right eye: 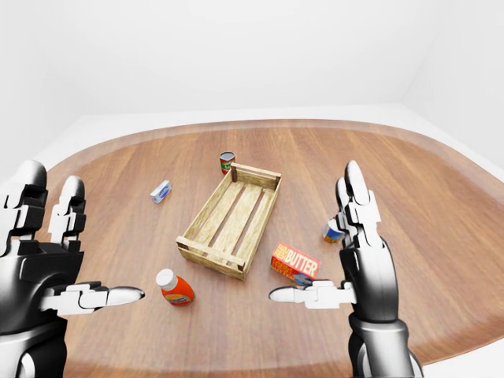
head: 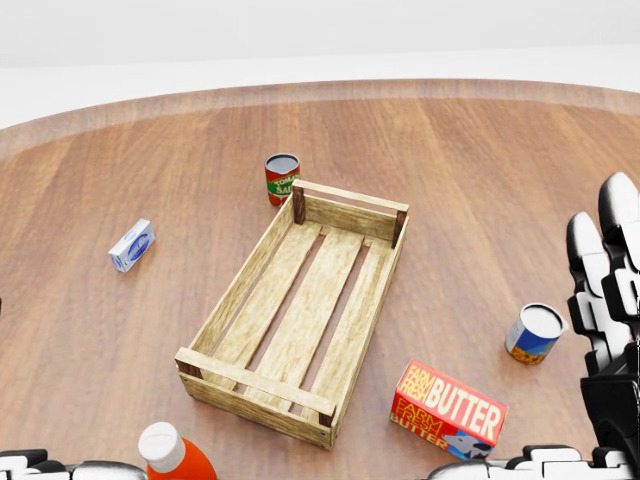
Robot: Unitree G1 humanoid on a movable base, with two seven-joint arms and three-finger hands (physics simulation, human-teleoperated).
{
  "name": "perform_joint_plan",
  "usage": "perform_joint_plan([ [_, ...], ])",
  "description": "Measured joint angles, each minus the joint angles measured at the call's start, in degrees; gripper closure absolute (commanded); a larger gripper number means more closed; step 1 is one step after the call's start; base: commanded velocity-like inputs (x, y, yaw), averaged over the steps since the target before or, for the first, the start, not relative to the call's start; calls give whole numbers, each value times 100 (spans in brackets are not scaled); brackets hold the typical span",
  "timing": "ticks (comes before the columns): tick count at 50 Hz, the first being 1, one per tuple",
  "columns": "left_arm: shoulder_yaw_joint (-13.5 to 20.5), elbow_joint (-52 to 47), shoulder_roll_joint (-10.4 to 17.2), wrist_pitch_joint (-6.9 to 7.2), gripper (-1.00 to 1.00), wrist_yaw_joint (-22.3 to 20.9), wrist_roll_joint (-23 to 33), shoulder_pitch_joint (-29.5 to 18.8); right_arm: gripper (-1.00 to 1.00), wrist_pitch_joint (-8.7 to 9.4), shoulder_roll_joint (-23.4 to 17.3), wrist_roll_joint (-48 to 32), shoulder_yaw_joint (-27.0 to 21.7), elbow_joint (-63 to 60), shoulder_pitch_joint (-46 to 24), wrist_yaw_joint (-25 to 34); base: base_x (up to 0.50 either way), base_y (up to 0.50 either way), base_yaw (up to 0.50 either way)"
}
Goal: Pick up the butter and put it in the tray.
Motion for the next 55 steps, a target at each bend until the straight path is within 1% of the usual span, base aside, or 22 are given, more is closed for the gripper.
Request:
perform_joint_plan([
  [10,22,-1,-1,0,-100,-10,-23,-6,-98,0,423,-185,-1084,257,163,899,0,0,0],
  [14,21,-16,-2,0,-100,-16,-30,1,-99,0,440,-276,-1431,609,72,1107,0,0,0],
  [18,35,-33,-2,0,-100,-20,-47,-3,-98,0,367,-400,-1633,1076,-44,1221,0,0,0],
  [24,78,-68,-4,0,-100,-26,-83,-20,-98,0,116,-755,-1740,2170,-191,1322,0,0,0],
  [30,112,-85,-4,0,-100,-33,-106,-36,-98,0,-37,-969,-1761,2772,-296,1362,0,0,0],
  [40,136,-88,-9,0,-100,-40,-117,-49,-98,0,-212,-1159,-1694,3354,-441,1339,0,0,0],
  [55,138,-86,-5,0,-100,-31,-117,-57,-98,0,-463,-1292,-1505,3816,-736,1239,0,0,0],
])
